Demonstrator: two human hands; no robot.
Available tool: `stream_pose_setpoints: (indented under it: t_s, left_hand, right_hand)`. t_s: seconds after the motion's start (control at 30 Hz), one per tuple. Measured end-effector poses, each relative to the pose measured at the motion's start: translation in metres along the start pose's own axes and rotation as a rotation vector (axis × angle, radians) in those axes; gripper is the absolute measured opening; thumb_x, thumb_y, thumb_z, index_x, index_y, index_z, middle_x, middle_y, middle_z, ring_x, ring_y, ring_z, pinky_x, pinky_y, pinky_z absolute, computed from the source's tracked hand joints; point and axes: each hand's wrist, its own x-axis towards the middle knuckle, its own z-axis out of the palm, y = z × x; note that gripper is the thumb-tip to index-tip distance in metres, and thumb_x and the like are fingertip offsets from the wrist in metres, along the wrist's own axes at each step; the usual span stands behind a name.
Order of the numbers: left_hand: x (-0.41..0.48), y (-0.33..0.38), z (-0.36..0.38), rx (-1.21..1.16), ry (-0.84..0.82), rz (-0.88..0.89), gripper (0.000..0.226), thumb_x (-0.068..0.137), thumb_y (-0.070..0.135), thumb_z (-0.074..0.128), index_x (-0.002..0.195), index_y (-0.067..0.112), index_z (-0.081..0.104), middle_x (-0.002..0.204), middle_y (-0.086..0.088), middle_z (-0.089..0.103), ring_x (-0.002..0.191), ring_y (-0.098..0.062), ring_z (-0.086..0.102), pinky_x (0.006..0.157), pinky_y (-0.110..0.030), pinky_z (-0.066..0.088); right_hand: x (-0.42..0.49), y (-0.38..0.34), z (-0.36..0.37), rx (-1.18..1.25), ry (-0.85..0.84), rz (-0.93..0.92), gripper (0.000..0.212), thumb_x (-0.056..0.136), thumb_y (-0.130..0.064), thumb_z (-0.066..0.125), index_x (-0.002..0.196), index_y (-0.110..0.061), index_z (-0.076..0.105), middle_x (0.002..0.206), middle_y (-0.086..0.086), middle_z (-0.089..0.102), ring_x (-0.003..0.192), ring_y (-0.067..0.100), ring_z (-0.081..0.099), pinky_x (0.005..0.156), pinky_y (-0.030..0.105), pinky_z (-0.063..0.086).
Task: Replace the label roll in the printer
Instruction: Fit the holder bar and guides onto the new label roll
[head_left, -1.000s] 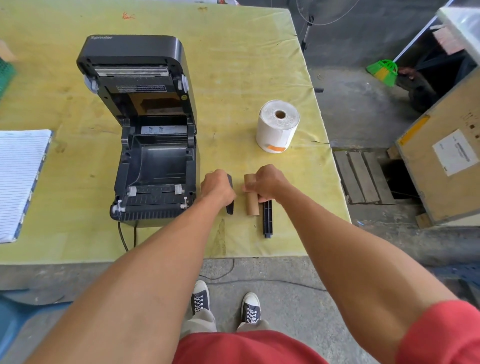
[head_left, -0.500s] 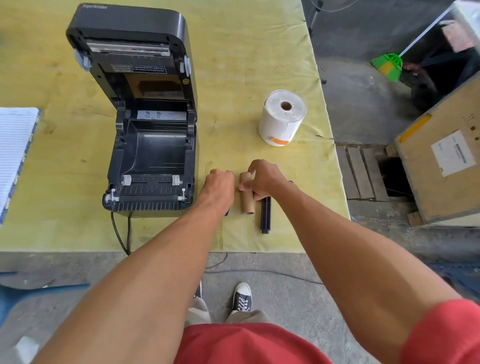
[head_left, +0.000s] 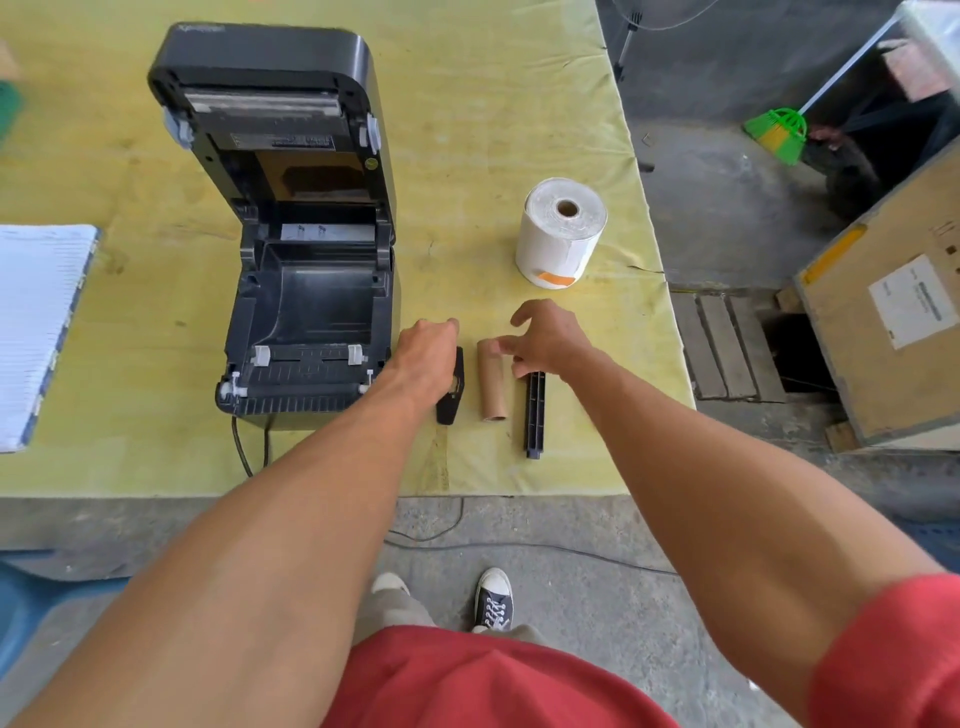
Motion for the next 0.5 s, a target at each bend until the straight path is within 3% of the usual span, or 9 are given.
stream_pose_setpoints:
  t_s: [0.13, 0.27, 0.5]
  left_hand:
    - [0.013, -0.003, -0.023, 0.015, 0.045, 0.081, 0.04, 0.087, -0.019, 0.047, 0.12, 0.002, 0.059, 0.105, -0.018, 0.06, 0.089, -0.03, 0.061, 0.084, -0.049, 0.058]
    - [0.024, 0.002, -0.058, 0.064, 0.116, 0.187, 0.035, 0.091, -0.01, 0.056, 0.123, 0.004, 0.062, 0.114, -0.02, 0.064, 0.103, -0.036, 0.065, 0.088, -0.048, 0.056]
    - [0.03, 0.022, -0.089, 0.077, 0.098, 0.306, 0.036, 0.097, 0.017, 0.061, 0.131, 0.009, 0.056, 0.123, -0.016, 0.054, 0.108, -0.037, 0.059, 0.089, -0.048, 0.052]
  right_hand:
    - [-0.004, 0.0, -0.025, 0.069, 0.096, 0.032, 0.052, 0.086, -0.027, 0.079, 0.127, -0.005, 0.055, 0.112, 0.013, 0.065, 0.077, 0.029, 0.076, 0.084, 0.041, 0.059]
    - [-0.012, 0.005, -0.041, 0.019, 0.21, 0.108, 0.04, 0.09, -0.024, 0.074, 0.118, -0.002, 0.058, 0.1, 0.014, 0.066, 0.085, 0.034, 0.074, 0.085, 0.045, 0.058]
    - [-0.015, 0.018, -0.033, -0.018, 0.293, 0.187, 0.042, 0.091, -0.029, 0.07, 0.122, -0.004, 0.056, 0.119, 0.016, 0.064, 0.105, 0.035, 0.064, 0.089, 0.041, 0.053]
